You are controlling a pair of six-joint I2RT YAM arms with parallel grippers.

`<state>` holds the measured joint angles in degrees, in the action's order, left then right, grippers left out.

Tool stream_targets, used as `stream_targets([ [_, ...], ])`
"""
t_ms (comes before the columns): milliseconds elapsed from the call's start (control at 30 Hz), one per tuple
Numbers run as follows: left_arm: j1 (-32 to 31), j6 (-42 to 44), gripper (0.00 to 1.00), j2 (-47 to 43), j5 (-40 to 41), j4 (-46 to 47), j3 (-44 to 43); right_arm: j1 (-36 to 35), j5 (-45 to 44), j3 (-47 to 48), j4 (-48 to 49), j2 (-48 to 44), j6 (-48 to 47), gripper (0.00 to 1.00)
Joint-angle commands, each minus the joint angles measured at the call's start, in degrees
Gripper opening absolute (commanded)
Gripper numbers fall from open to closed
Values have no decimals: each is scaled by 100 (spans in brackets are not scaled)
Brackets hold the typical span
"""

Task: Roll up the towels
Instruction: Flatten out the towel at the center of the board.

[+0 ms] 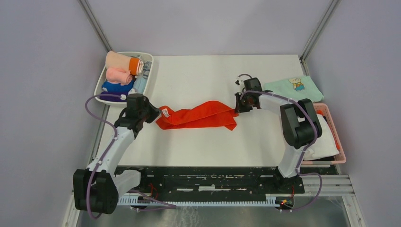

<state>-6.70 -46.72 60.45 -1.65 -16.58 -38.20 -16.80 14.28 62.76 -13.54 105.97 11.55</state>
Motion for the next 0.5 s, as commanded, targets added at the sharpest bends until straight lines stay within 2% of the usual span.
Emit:
stream_targets([
  [0, 105, 325, 3, 376, 381, -201, -1058, 31, -589, 787, -765, -160, -447, 1],
  [133, 277, 465, 3, 1127, 585, -380, -2439, 122, -1575, 1902, -1268, -479, -952, 0],
  [300, 367, 632, 3, 1973, 737, -864, -4481, 185, -2239, 3330, -1800, -751, -1606, 0],
  [367, 370, 686, 3, 1918, 873, -903, -4767, 185, -2373, 3514, -1903, -951, -1732, 0],
  [467, 371, 734, 3, 1541, 1097, -860, -4680, 185, -2315, 3260, -1892, -1450, -1721, 0],
])
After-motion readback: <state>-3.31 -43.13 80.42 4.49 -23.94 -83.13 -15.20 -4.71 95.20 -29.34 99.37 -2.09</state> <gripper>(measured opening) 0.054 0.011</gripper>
